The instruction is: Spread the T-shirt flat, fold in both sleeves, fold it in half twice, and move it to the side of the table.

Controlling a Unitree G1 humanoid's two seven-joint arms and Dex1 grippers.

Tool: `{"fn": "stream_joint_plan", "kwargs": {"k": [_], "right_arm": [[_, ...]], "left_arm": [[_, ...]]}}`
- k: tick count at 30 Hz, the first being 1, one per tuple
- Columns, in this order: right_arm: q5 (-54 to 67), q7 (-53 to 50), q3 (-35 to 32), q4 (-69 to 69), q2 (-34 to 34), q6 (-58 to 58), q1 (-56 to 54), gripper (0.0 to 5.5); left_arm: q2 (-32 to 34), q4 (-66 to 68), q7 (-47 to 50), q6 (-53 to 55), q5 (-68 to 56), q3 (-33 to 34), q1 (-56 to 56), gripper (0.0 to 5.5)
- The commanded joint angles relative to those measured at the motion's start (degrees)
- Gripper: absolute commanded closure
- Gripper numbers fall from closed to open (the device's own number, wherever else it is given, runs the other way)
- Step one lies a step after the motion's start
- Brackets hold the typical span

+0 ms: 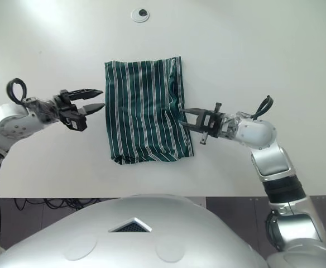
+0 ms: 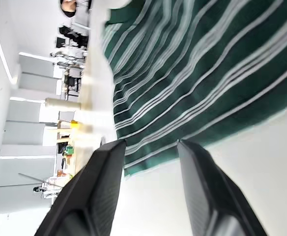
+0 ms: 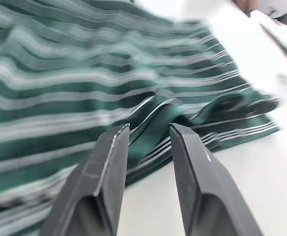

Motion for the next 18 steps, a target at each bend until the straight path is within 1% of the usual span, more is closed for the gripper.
{"fn": "stream_joint_plan", "kwargs": {"k": [1,4,7,9,10,11,12,13,14,16,18], "right_arm": [[8.07,5.73,-5.76,-4.42,-4.8,1.11,4.92,4.04],[11.63,10.02,-9.7,-4.73,-7.91,0.11,7.87,4.04],[6.04,11.61,-11.24,2.05,-10.8,-6.73,8.43,4.04],[3.92,12.83,-11.23,6.76,-11.78,-10.18,8.63,4.04],[2.32,13.61,-10.48,8.61,-12.43,-11.77,9.18,3.8],[-0.08,13.98,-9.13,9.86,-12.97,-14.38,9.95,3.73],[-1.85,14.15,-8.18,10.68,-13.3,-16.31,10.44,3.44],[-4.54,13.55,-7.09,11.91,-13.06,-19.02,10.5,3.4],[-6.98,12.78,-5.92,13.12,-12.48,-21.87,10.49,3.15],[-9.75,12.08,-3.57,15.05,-11.51,-25.76,10.58,2.95],[-12.11,10.78,-1.48,16.86,-10.73,-29.24,10.52,2.95]], "left_arm": [[3.03,-0.53,-1.7,-0.55,-2.16,1.7,5.3,3.61],[3.64,-3.24,-3.89,-1.0,-7.23,1.37,11.11,3.61],[4.15,-7.42,-8.2,-0.28,-15.09,-0.13,17.51,3.61],[4.24,-8.69,-10.33,0.12,-15.61,-0.94,20.36,3.61],[4.34,-8.83,-11.54,0.21,-14.52,-1.69,21.44,3.38],[3.99,-9.14,-12.38,0.3,-13.77,-2.32,22.46,3.33],[3.72,-9.38,-12.92,0.4,-13.41,-2.7,23.12,3.07],[3.28,-9.96,-12.65,0.21,-12.5,-2.62,23.72,3.06],[2.91,-10.72,-12.05,-0.02,-11.45,-2.33,24.27,2.84],[2.19,-12.2,-11.15,-0.22,-10.13,-1.88,24.88,2.7],[1.81,-13.35,-11.48,-0.23,-10.26,-2.12,25.17,2.7]]}}
